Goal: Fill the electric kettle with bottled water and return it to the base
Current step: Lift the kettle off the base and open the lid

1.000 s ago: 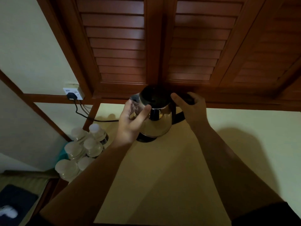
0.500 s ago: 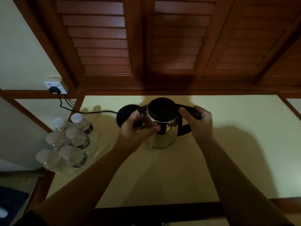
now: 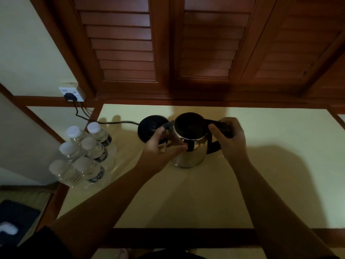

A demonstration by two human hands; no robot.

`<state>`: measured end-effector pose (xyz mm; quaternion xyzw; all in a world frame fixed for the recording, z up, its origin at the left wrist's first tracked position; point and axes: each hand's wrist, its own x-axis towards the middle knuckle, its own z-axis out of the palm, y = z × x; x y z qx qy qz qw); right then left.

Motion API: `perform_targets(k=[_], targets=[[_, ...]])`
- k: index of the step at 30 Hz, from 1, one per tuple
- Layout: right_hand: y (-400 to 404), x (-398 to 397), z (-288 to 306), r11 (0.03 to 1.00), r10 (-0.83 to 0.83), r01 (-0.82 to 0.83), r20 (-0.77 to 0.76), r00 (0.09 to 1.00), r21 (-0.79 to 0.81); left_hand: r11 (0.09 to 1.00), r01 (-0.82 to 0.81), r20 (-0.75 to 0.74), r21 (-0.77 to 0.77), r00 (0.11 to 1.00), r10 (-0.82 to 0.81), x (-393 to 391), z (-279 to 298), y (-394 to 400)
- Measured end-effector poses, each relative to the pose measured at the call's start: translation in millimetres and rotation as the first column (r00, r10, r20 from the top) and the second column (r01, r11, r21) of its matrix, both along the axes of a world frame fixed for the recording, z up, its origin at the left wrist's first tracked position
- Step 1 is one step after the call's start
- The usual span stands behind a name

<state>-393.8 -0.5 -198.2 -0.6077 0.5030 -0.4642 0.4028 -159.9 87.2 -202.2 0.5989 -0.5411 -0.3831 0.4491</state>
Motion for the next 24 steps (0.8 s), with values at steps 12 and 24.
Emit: perform_targets(k=[12, 24], targets=[[73, 89, 43, 0.79, 0.006, -0.169, -0.269, 0.963, -0.59, 0.999, 0.051, 0.134, -0.018, 0.99, -0.048, 63, 98, 95], [100, 143, 44, 0.866, 0.057, -0.234, -0.377, 0.924, -0.442, 0.966, 0.075, 0.597, -0.247, 0.797, 0.091, 114, 100, 93]])
